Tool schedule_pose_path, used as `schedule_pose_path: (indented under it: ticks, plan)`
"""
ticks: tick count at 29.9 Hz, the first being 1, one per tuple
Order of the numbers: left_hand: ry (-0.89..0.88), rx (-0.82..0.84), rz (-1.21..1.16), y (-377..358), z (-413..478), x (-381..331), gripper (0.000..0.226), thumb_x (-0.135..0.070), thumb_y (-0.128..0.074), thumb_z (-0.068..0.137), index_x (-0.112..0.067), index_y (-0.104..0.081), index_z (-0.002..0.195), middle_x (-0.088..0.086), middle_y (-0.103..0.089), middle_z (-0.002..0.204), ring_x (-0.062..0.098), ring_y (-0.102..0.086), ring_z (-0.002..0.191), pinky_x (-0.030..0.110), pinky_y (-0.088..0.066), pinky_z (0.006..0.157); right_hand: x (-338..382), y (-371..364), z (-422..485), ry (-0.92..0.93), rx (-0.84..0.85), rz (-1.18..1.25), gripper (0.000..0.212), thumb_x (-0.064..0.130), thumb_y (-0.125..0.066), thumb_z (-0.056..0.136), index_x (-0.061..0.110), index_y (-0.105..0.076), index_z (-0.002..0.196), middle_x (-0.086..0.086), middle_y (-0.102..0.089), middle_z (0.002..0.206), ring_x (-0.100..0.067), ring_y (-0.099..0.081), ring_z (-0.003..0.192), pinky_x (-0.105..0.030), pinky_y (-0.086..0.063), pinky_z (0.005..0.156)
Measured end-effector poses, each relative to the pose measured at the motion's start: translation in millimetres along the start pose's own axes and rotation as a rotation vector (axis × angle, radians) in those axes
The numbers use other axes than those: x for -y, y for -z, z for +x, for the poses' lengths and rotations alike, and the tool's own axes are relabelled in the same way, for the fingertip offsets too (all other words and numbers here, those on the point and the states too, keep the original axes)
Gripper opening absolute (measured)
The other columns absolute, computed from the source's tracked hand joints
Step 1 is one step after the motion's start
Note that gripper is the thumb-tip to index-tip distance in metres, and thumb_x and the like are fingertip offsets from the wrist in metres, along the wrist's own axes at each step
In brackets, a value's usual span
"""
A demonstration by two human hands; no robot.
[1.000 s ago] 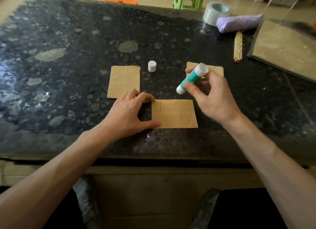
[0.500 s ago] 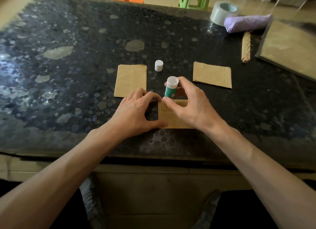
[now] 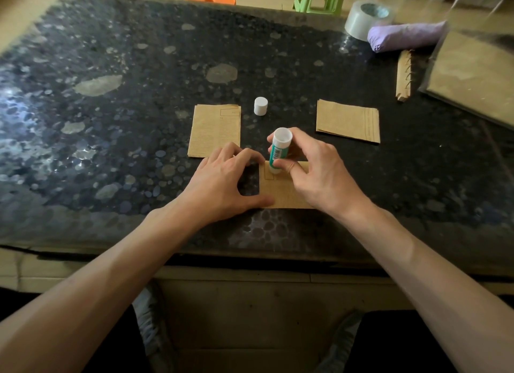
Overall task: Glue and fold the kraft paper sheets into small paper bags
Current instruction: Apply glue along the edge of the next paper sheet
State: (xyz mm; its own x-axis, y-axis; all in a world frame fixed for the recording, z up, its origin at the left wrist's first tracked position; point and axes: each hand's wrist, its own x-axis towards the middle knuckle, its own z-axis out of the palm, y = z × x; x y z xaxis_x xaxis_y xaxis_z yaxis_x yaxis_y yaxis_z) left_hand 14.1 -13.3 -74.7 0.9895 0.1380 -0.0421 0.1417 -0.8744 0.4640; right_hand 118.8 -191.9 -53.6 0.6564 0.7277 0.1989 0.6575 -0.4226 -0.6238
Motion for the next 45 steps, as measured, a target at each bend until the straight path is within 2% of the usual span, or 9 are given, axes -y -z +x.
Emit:
schedule_pose_path:
  ticks: [4, 8, 12, 15, 20, 23, 32, 40, 45]
  plan:
    - [0.001, -0.005, 0.001, 0.3, -0.4, -0.2, 0.080, -0.079, -0.060, 0.065, -0.041, -0.046, 0.134, -0.014, -0.038, 0.117, 0.009, -0.040, 0.115, 0.038, -0.039, 0.104, 1.0, -2.9, -3.2, 0.049, -0.093, -0.039, 0.028, 0.032, -0.074, 0.096, 0.017, -0.062, 0.116, 0.012, -0.062, 0.104, -0.004, -0.059, 0.097, -0.014, -0.048, 0.084]
    - [-0.002, -0.006, 0.003, -0.6, -0.3, 0.4, 0.080, -0.079, -0.062, 0.066, -0.041, -0.046, 0.135, -0.013, -0.039, 0.118, 0.012, -0.043, 0.117, 0.038, -0.040, 0.104, -0.4, -1.2, -5.8, 0.020, -0.129, -0.069, 0.026, 0.034, -0.074, 0.096, 0.017, -0.061, 0.110, 0.011, -0.062, 0.101, -0.005, -0.060, 0.093, -0.012, -0.048, 0.081]
    - [0.003, -0.004, 0.009, -1.3, 0.4, 1.4, 0.079, -0.079, -0.063, 0.067, -0.041, -0.046, 0.134, -0.011, -0.042, 0.121, 0.012, -0.042, 0.117, 0.037, -0.039, 0.102, -2.4, 1.9, -7.5, -0.016, -0.103, -0.067, 0.026, 0.025, -0.074, 0.096, 0.015, -0.062, 0.117, 0.007, -0.068, 0.107, -0.009, -0.064, 0.099, -0.028, -0.055, 0.087]
    - [0.001, -0.001, 0.012, -1.6, 0.3, 1.5, 0.078, -0.078, -0.064, 0.067, -0.042, -0.046, 0.134, -0.012, -0.041, 0.120, 0.009, -0.040, 0.114, 0.035, -0.038, 0.101, -2.6, 4.5, -7.3, -0.041, -0.069, -0.054, 0.030, 0.021, -0.073, 0.097, 0.016, -0.062, 0.124, 0.005, -0.069, 0.112, -0.009, -0.064, 0.106, -0.030, -0.055, 0.092]
    - [0.002, 0.001, 0.016, -1.0, 0.5, 1.7, 0.079, -0.079, -0.062, 0.066, -0.043, -0.045, 0.135, -0.014, -0.038, 0.119, 0.006, -0.036, 0.113, 0.032, -0.034, 0.099, -2.8, 7.9, -9.4, -0.050, -0.121, -0.080, 0.023, 0.032, -0.077, 0.094, 0.020, -0.060, 0.105, 0.011, -0.065, 0.097, -0.003, -0.062, 0.092, -0.008, -0.045, 0.079]
    - [0.001, 0.003, 0.018, -1.0, 0.2, 1.8, 0.079, -0.079, -0.063, 0.068, -0.043, -0.044, 0.135, -0.014, -0.038, 0.120, 0.007, -0.037, 0.115, 0.031, -0.034, 0.099, -4.0, 8.5, -10.8, -0.061, -0.149, -0.092, 0.026, 0.039, -0.077, 0.093, 0.021, -0.061, 0.105, 0.013, -0.064, 0.097, -0.002, -0.061, 0.090, -0.006, -0.046, 0.077]
    - [0.003, -0.002, 0.016, -0.4, -0.4, 0.8, 0.078, -0.076, -0.067, 0.069, -0.042, -0.046, 0.136, -0.013, -0.039, 0.121, 0.010, -0.042, 0.119, 0.034, -0.038, 0.102, -6.8, 15.4, -10.6, -0.080, -0.032, -0.080, 0.028, 0.024, -0.073, 0.096, 0.017, -0.062, 0.122, 0.004, -0.070, 0.113, -0.012, -0.065, 0.107, -0.038, -0.057, 0.093]
    - [0.006, -0.007, 0.011, -0.1, -1.0, 0.4, 0.077, -0.076, -0.068, 0.070, -0.042, -0.046, 0.136, -0.012, -0.042, 0.123, 0.011, -0.043, 0.119, 0.035, -0.039, 0.103, -5.1, 17.6, -16.1, -0.089, -0.135, -0.152, 0.026, 0.037, -0.076, 0.094, 0.017, -0.062, 0.105, 0.008, -0.065, 0.100, -0.006, -0.062, 0.092, -0.012, -0.047, 0.078]
    - [0.006, -0.009, 0.012, -0.8, -0.7, 0.4, 0.078, -0.076, -0.068, 0.069, -0.042, -0.046, 0.136, -0.012, -0.041, 0.122, 0.011, -0.043, 0.119, 0.036, -0.038, 0.103, -9.0, 23.1, -19.1, -0.106, -0.095, -0.131, 0.027, 0.033, -0.075, 0.095, 0.014, -0.063, 0.111, 0.005, -0.066, 0.102, -0.009, -0.062, 0.094, -0.023, -0.052, 0.083]
